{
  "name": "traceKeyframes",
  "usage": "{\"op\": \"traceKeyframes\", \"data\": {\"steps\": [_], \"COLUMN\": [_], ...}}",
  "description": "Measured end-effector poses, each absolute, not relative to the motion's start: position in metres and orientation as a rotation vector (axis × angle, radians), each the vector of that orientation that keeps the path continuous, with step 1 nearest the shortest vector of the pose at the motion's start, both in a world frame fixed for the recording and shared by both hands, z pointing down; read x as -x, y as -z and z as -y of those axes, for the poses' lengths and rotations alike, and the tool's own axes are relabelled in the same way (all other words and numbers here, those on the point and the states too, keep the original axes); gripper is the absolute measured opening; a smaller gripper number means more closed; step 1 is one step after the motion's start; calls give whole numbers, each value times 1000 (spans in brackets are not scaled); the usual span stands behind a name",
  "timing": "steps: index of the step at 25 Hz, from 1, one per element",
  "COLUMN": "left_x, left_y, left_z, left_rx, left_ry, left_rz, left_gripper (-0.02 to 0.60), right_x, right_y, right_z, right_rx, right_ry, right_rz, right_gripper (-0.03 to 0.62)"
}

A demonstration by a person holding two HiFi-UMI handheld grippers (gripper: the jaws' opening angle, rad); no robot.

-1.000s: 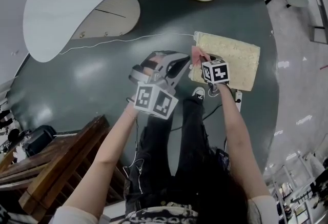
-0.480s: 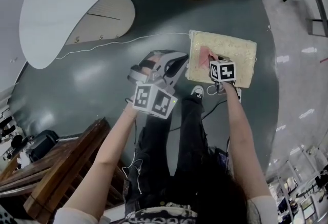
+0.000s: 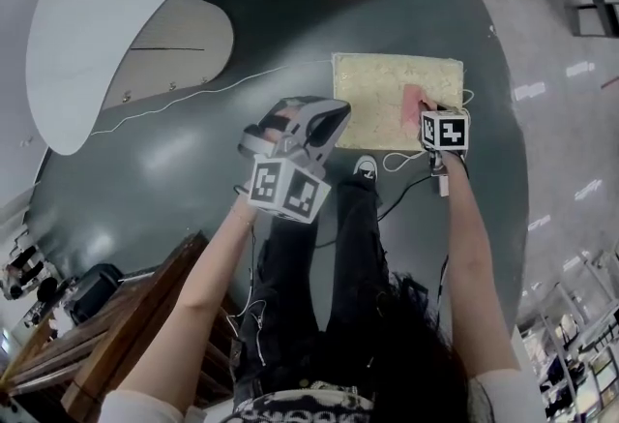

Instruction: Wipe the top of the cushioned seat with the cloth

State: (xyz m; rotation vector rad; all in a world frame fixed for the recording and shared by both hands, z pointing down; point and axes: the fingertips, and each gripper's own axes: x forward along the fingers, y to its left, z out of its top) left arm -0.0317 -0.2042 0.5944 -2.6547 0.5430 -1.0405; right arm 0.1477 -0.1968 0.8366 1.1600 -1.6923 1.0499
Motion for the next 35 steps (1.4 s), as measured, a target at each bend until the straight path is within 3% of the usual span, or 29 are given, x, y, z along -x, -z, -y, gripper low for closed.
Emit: {"op": "traceKeyframes", "data": {"steps": [11, 18, 25, 35], "left_x": [-13, -29, -18, 27], "left_y": [-598, -594, -590, -600], "left_z": [200, 197, 196, 193], "left_rx": [2650, 2642, 2632, 2605], "left_ry": [1040, 1032, 1046, 1080], "left_rz": [-457, -440, -480, -576], "left_gripper": [6, 6, 6, 6], "right_x": [-260, -280, -224, -72], "right_y": [-836, -830, -797, -794], "right_z": [185, 175, 173, 152], "right_rx": [-1315, -1359, -1309, -1029], "right_ry": [-1067, -1085, -1051, -1044], "right_rz": [1565, 1550, 1748, 1978], "right_gripper": [12, 12, 12, 12]}}
